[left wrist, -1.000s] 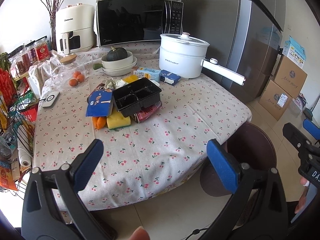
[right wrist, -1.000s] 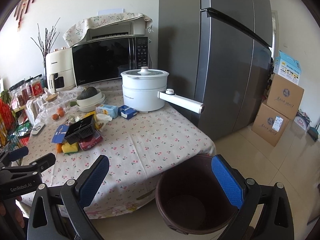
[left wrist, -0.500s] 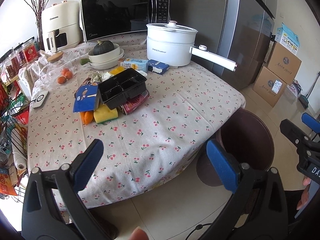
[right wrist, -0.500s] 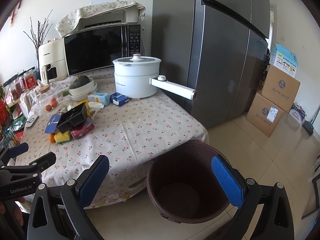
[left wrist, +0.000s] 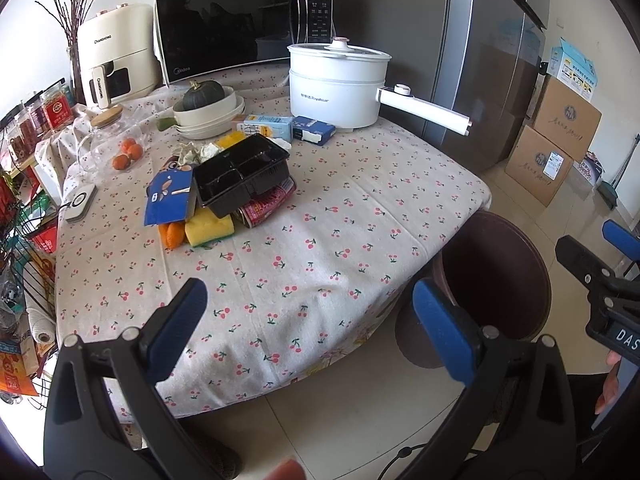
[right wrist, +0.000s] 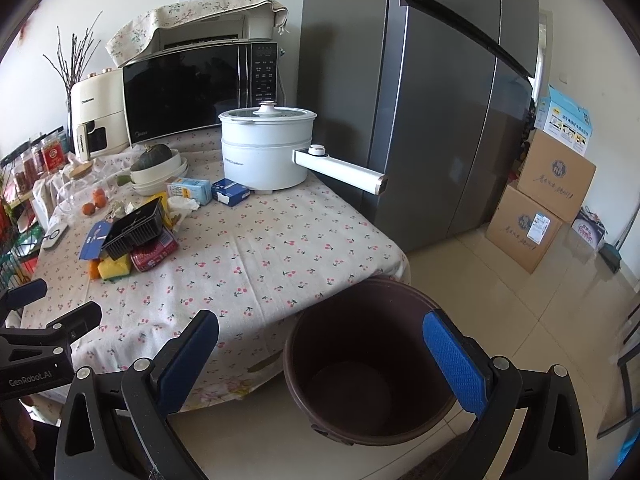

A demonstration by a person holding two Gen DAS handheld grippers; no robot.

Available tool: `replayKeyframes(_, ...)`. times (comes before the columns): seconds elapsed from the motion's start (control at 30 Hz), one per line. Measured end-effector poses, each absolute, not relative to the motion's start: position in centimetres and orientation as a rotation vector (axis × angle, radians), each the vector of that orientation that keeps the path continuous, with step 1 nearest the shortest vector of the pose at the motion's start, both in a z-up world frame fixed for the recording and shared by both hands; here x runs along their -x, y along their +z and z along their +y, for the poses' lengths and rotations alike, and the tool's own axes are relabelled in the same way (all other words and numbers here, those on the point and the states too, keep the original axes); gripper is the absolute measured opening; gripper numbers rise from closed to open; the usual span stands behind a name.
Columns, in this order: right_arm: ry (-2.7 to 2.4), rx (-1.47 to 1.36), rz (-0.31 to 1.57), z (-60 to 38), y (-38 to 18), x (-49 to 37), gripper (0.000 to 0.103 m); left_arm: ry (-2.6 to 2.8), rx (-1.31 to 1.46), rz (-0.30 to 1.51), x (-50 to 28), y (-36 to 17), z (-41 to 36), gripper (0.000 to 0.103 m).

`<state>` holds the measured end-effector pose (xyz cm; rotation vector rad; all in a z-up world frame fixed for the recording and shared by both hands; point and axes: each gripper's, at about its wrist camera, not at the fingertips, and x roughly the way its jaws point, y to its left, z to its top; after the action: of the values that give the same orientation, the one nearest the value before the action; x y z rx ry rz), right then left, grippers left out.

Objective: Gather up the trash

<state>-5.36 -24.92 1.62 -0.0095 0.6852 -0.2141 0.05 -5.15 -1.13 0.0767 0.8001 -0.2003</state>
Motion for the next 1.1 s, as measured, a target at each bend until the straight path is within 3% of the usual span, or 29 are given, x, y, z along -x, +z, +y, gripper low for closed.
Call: replayKeyframes(1.1,-0.211,0.025,0.678,-24.71,1.17,4.85,0.103,-0.192,-0.097,0.77,0.22,-0.51,-5.49,0.102)
